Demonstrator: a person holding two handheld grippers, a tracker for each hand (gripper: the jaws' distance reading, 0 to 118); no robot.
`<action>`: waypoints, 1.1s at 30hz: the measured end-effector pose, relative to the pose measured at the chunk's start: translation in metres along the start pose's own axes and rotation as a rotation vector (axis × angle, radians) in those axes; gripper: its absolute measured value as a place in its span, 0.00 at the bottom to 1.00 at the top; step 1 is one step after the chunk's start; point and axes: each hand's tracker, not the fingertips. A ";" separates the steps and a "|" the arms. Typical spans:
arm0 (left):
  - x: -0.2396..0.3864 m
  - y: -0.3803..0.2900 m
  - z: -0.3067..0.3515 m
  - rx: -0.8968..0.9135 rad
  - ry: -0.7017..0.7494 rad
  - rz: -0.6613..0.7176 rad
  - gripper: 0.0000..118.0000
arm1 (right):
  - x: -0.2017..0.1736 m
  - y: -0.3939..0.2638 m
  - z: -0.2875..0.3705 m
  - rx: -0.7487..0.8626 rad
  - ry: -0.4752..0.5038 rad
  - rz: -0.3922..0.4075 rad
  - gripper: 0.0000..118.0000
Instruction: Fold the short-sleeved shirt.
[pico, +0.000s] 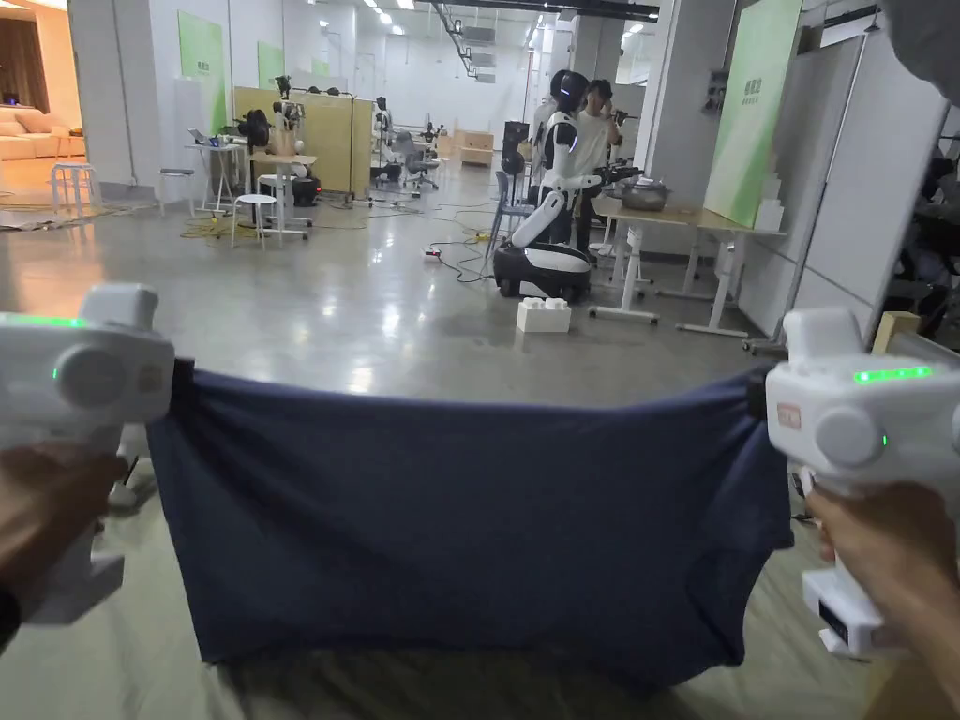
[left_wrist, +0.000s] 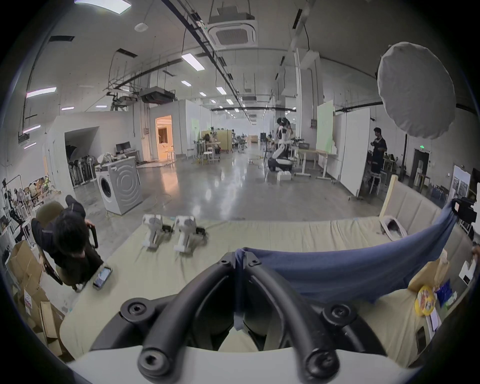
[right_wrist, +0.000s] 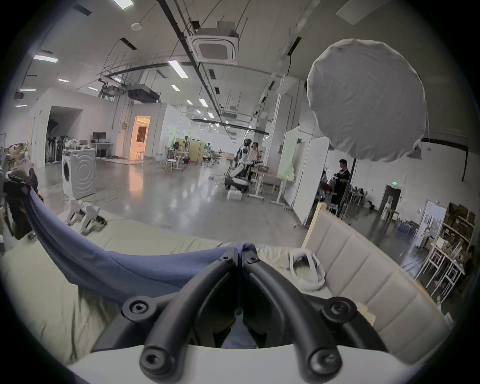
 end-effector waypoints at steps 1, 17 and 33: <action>-0.002 -0.015 0.003 -0.004 -0.003 0.014 0.05 | -0.001 -0.014 0.008 -0.013 0.004 -0.004 0.04; -0.034 -0.177 0.156 -0.049 -0.067 0.068 0.05 | -0.004 -0.144 0.170 -0.104 0.027 -0.044 0.04; -0.045 -0.341 0.162 -0.436 -0.063 0.018 0.05 | -0.024 -0.299 0.226 -0.502 0.075 -0.060 0.04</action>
